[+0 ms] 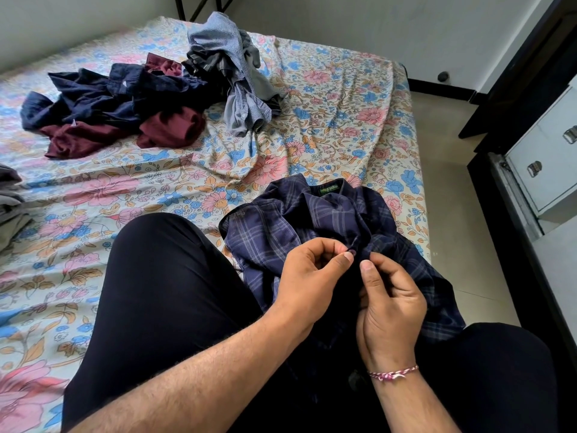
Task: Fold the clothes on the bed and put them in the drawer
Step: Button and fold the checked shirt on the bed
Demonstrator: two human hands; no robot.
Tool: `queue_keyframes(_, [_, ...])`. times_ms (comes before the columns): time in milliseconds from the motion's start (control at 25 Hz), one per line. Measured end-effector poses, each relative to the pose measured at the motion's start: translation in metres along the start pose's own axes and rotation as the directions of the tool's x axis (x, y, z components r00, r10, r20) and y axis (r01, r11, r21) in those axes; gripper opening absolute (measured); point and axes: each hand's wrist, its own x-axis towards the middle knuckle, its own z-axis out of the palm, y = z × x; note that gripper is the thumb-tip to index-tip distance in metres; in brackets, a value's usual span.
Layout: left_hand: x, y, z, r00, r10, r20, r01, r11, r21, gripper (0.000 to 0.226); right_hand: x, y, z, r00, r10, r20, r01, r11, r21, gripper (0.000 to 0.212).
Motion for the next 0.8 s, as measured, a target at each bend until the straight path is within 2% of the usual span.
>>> queue_keyframes(120, [0.0,0.001,0.0,0.999,-0.033,0.029,0.032,0.999,0.016,0.006,0.0,0.0,-0.001,1.0,0.005,0.016,-0.005,1.0,0.007,0.015])
queue_keyframes(280, [0.0,0.001,0.0,0.999,-0.037,0.023,0.035,0.996,0.079,0.007,0.0,-0.002,-0.002,0.999,-0.013,0.042,0.014,1.0,-0.015,0.014])
queue_keyframes(440, [0.003,0.0,-0.003,0.999,-0.035,0.022,0.033,0.996,0.083,0.007,0.006,-0.002,-0.006,0.987,-0.044,0.154,0.058,0.995,-0.086,0.045])
queue_keyframes(520, [0.004,0.0,-0.004,0.999,-0.038,0.014,0.036,0.995,0.091,0.007,0.011,-0.004,-0.008,0.974,-0.065,0.215,0.093,0.988,-0.121,0.049])
queue_keyframes(680, [0.007,0.001,-0.007,0.995,-0.094,0.033,0.09,0.991,0.096,0.012,0.019,-0.006,-0.014,0.931,-0.14,0.337,0.216,0.956,-0.2,0.027])
queue_keyframes(800, [0.012,0.0,-0.011,0.985,-0.166,0.04,0.161,0.981,0.104,0.016,0.024,-0.006,-0.019,0.879,-0.213,0.427,0.362,0.881,-0.304,0.019])
